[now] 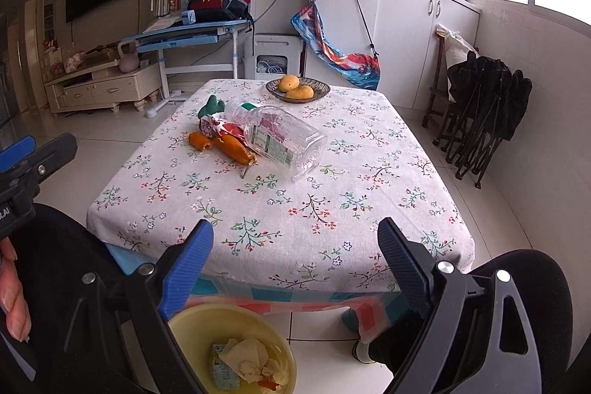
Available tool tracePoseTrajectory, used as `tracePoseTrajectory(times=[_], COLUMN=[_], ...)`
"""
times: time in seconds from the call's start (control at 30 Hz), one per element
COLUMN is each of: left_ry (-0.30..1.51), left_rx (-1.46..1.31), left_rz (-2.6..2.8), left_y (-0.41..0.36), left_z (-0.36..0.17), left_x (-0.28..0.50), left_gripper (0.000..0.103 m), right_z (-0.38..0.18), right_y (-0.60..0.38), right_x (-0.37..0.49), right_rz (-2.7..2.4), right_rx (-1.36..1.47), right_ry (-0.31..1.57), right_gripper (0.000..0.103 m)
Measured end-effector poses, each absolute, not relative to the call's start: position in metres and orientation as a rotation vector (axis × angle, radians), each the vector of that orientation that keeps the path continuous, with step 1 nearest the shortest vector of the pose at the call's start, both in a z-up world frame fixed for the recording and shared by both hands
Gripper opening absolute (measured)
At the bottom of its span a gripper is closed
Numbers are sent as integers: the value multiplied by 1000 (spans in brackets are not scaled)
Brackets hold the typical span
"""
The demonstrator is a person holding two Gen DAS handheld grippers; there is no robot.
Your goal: Collect trash
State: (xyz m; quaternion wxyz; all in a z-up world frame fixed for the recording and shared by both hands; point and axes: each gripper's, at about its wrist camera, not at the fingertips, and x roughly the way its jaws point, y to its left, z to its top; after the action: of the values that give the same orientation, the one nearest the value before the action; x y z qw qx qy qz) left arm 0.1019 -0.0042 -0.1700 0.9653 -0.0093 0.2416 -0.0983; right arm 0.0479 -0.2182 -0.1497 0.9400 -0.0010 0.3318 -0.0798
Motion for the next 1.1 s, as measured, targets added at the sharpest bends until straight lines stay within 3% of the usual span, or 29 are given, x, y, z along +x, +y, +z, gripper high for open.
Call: tracePoseTrajectory(times=[0.23,1.1], left_ry=[502,539], left_rx=[-137,-54], left_rz=[-183,-185], left_y=[13,-2], left_z=[-172,-176], left_x=[108,103], left_gripper=[96,96], right_z=[-153,-151], right_y=[-211,-213], right_x=[56,57], right_rz=[-170,-84], right_rx=[3,6], right_ry=[704,620], right_gripper=[87,87])
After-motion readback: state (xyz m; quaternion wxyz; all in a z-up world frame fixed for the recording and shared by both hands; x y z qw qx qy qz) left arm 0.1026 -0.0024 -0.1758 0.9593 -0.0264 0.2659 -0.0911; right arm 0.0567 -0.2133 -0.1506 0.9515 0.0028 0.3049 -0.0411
